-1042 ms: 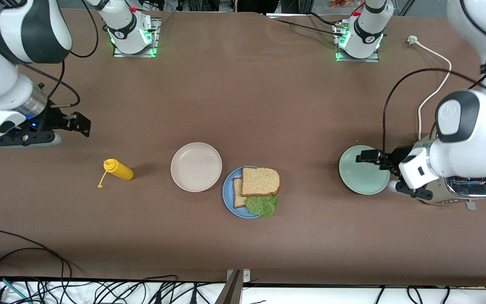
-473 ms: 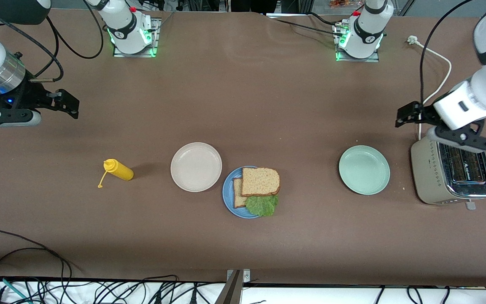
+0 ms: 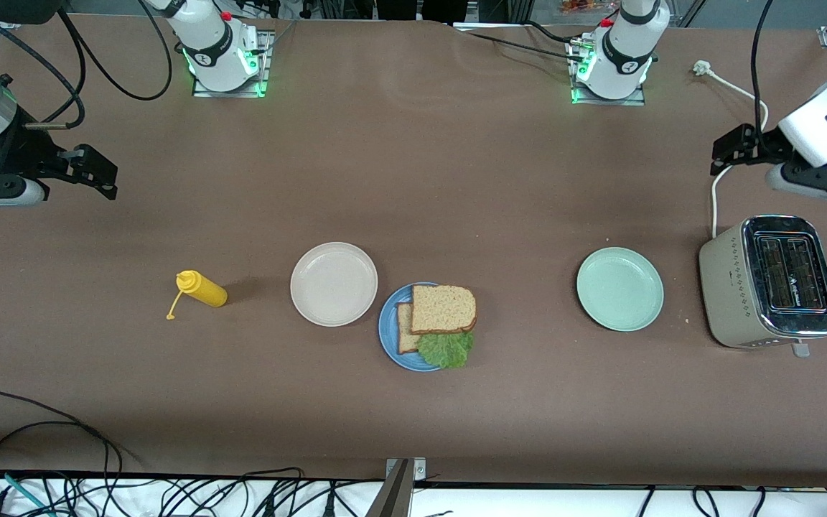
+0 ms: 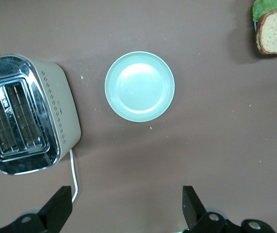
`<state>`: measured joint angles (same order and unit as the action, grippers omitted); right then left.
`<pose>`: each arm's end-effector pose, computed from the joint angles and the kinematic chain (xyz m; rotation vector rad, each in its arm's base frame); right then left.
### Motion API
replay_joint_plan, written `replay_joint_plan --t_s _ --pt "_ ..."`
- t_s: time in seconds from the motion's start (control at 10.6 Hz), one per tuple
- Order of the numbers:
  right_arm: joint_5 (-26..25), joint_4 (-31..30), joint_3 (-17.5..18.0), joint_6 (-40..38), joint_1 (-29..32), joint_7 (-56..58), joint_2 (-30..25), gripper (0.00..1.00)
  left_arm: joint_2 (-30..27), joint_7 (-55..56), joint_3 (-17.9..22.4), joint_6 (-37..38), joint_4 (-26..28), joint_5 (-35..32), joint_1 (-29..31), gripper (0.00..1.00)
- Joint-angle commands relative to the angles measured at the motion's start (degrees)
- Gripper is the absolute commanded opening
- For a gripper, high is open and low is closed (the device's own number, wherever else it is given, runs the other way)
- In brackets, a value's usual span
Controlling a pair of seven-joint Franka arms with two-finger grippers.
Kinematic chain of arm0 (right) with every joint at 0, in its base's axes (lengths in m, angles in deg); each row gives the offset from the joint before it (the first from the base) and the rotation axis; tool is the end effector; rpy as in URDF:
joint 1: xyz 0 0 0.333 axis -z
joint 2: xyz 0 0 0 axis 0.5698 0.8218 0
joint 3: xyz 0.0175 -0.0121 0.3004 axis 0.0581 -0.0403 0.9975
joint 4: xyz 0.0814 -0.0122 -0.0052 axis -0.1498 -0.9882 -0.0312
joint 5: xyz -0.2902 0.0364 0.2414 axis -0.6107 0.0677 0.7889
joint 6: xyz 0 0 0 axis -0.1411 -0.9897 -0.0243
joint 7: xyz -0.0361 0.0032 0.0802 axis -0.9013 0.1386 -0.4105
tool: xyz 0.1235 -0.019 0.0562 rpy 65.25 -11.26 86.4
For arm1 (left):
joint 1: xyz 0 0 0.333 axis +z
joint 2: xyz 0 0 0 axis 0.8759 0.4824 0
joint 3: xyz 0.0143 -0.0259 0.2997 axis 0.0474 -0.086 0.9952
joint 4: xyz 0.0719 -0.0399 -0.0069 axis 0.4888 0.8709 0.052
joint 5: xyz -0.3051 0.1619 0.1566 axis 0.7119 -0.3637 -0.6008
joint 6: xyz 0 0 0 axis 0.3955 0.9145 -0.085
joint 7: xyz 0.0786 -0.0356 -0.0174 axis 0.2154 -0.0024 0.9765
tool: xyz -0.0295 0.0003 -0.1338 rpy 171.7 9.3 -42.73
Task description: Make sandwich in blue plate with both arms
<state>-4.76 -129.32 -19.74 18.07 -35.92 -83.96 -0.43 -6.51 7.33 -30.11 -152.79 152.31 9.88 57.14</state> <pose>0.5648 0.0644 0.5699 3.0804 0.0809 0.0915 0.5274 -0.0197 0.5498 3.1101 -0.3542 -0.1422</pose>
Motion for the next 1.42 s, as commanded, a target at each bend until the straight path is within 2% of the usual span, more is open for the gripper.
replay_joint_plan --t_s 0.0,0.19,0.38,0.66,0.95,1.14,1.33 --pt "1.39 1.84 0.41 -1.43 0.31 -0.39 0.07 1.00 -1.85 1.08 0.68 4.21 -1.08 -1.72 -0.03 1.00" --pt "1.48 1.84 0.59 -1.53 0.22 -1.18 -0.11 1.00 -1.85 8.08 -0.28 9.20 -3.18 -1.89 -0.12 1.00" --pt "1.75 1.84 0.50 -1.53 0.13 -2.83 -0.02 1.00 -1.76 11.18 -0.46 15.88 -8.18 -1.54 -0.29 1.00" --pt "1.92 1.84 0.59 -0.91 0.13 -3.46 0.33 1.00 -0.53 16.36 -0.46 21.78 -14.78 -1.28 -0.47 1.00" --pt "1.92 1.84 0.59 -0.91 0.04 -3.38 0.33 1.00 -0.44 20.42 -2.03 22.24 -15.33 -0.92 -0.12 1.00" --pt "1.92 1.84 0.50 -0.82 0.13 -3.37 0.42 1.00 -0.44 20.51 -1.69 21.89 -15.33 -0.40 0.06 1.00" --pt "1.92 1.67 0.50 -0.91 0.13 -3.37 0.42 1.00 -0.27 20.60 -3.00 21.63 -15.33 0.39 2.16 1.00"
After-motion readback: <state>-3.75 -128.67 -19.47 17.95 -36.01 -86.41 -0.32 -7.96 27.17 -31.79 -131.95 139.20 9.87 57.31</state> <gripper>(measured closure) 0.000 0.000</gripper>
